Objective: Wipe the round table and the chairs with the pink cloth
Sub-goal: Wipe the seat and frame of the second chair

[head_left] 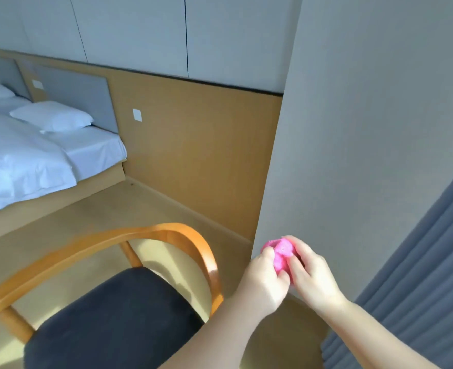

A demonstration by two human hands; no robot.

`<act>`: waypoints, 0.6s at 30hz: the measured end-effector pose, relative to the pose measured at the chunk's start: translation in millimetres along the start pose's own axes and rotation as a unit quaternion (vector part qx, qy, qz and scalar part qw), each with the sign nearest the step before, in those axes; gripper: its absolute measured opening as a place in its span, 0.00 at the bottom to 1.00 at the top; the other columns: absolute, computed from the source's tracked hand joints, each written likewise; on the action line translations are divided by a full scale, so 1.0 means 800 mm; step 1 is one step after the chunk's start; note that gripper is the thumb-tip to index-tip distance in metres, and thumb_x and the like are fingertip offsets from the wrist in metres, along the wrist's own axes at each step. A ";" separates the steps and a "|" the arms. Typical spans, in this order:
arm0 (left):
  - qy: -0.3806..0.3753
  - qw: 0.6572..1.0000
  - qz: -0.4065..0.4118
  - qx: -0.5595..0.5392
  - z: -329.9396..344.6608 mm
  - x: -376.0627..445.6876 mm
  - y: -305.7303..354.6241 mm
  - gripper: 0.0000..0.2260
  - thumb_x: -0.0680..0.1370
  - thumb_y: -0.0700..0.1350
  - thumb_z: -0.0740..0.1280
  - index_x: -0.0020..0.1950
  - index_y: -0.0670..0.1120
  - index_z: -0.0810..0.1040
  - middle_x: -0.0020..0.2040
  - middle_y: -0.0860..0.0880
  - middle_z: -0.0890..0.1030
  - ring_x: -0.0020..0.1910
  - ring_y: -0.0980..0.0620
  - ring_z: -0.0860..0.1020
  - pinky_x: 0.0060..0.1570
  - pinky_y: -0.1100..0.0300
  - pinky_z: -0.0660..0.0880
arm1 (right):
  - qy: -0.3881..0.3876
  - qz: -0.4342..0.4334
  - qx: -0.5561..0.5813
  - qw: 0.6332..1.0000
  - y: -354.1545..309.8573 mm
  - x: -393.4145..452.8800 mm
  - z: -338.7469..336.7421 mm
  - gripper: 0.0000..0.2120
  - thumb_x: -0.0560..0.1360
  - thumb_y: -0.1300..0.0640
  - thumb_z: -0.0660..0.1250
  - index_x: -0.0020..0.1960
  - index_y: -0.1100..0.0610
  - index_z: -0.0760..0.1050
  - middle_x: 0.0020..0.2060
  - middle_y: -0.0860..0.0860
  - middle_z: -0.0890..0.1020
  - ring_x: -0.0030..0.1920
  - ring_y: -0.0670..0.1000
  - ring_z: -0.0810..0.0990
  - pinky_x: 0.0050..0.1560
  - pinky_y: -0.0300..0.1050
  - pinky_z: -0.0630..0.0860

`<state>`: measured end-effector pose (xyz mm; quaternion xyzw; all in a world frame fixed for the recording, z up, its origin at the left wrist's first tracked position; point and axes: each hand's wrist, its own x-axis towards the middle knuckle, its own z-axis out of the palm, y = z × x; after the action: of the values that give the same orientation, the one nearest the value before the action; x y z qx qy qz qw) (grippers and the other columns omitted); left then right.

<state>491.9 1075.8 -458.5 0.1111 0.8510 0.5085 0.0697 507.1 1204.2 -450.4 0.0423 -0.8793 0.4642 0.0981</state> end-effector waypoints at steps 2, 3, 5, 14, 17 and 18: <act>0.023 0.999 0.038 -0.005 -0.071 0.001 0.066 0.11 0.75 0.41 0.61 0.56 0.47 0.73 0.43 0.54 0.77 0.41 0.59 0.77 0.39 0.74 0.72 | -0.010 -0.019 -0.011 1.000 -0.085 0.026 -0.028 0.18 0.79 0.60 0.56 0.55 0.37 0.73 0.44 0.39 0.83 0.44 0.42 0.82 0.40 0.33 0.76; 0.024 0.998 0.050 -0.002 -0.106 0.000 0.097 0.10 0.74 0.41 0.60 0.54 0.49 0.73 0.40 0.55 0.76 0.37 0.60 0.76 0.33 0.75 0.69 | -0.015 -0.023 -0.009 1.000 -0.125 0.038 -0.039 0.15 0.79 0.58 0.55 0.56 0.41 0.73 0.43 0.41 0.83 0.42 0.43 0.82 0.40 0.36 0.78; 0.004 0.997 0.076 0.003 -0.176 -0.011 0.155 0.11 0.71 0.41 0.58 0.46 0.56 0.74 0.35 0.55 0.78 0.33 0.59 0.76 0.27 0.72 0.67 | -0.023 -0.041 0.000 0.999 -0.205 0.053 -0.055 0.13 0.80 0.55 0.53 0.56 0.43 0.73 0.40 0.44 0.83 0.38 0.44 0.83 0.39 0.40 0.79; 0.010 0.992 0.116 0.051 -0.389 -0.093 0.254 0.06 0.72 0.51 0.65 0.41 0.49 0.73 0.37 0.49 0.81 0.40 0.49 0.80 0.42 0.53 0.76 | -0.070 -0.131 0.037 0.988 -0.438 0.042 -0.052 0.11 0.83 0.52 0.50 0.53 0.47 0.71 0.35 0.52 0.84 0.33 0.52 0.85 0.38 0.48 0.82; 0.030 0.992 0.117 0.049 -0.419 -0.119 0.257 0.07 0.73 0.51 0.67 0.38 0.49 0.73 0.35 0.50 0.81 0.38 0.51 0.80 0.41 0.54 0.76 | -0.099 -0.147 0.014 0.984 -0.475 0.040 -0.043 0.11 0.83 0.53 0.50 0.53 0.52 0.71 0.36 0.55 0.83 0.33 0.53 0.84 0.38 0.48 0.81; 0.040 0.991 0.114 0.057 -0.431 -0.126 0.258 0.07 0.74 0.50 0.67 0.38 0.49 0.74 0.35 0.50 0.81 0.37 0.51 0.80 0.41 0.53 0.76 | -0.108 -0.155 0.009 0.982 -0.487 0.041 -0.039 0.11 0.83 0.54 0.50 0.53 0.52 0.71 0.37 0.56 0.83 0.34 0.54 0.84 0.38 0.48 0.81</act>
<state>534.1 851.3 -113.2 0.1911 0.8623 0.4680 -0.0292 543.2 1010.4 -111.3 0.2292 -0.8633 0.4436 0.0728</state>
